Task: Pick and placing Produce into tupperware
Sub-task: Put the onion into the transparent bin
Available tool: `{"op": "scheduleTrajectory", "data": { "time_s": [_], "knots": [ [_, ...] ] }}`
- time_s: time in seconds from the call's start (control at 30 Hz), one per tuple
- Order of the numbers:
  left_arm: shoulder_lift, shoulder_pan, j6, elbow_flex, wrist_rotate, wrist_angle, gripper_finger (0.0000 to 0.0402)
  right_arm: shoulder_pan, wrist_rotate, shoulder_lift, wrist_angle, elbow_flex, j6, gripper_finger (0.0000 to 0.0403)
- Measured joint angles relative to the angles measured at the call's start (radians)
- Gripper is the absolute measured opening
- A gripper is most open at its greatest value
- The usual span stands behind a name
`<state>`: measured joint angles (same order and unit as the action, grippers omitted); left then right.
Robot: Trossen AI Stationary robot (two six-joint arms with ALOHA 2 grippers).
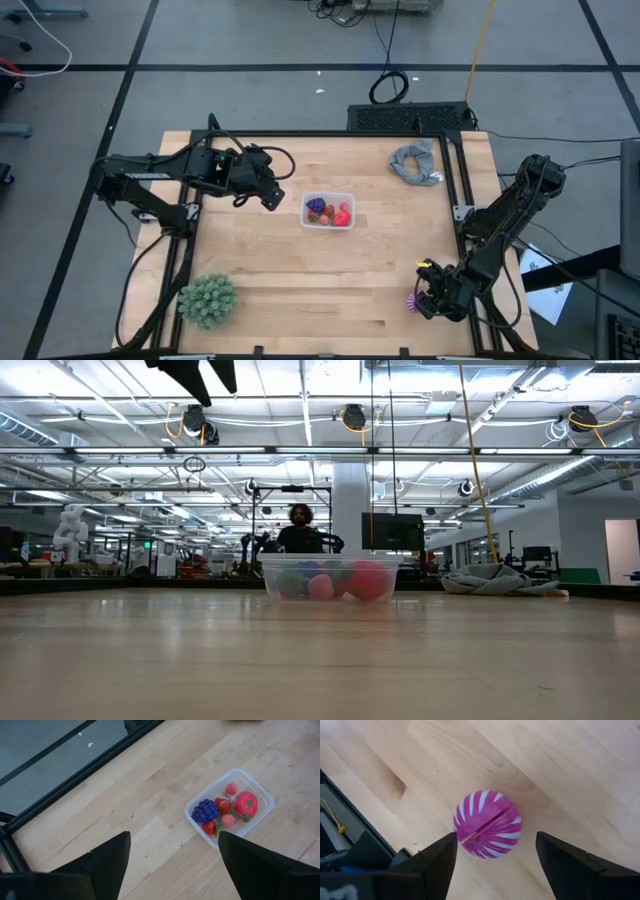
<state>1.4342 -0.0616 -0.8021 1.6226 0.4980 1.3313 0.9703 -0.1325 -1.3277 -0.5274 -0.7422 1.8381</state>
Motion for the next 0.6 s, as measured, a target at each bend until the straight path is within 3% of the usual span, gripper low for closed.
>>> {"op": "scheduleTrajectory", "data": {
  "time_s": [0.6],
  "knots": [
    [0.0,0.0,0.001,0.0,0.0,0.0,0.0308,-0.034,0.002,-0.083,0.061,0.0,-0.044,0.0263]
  ]
}}
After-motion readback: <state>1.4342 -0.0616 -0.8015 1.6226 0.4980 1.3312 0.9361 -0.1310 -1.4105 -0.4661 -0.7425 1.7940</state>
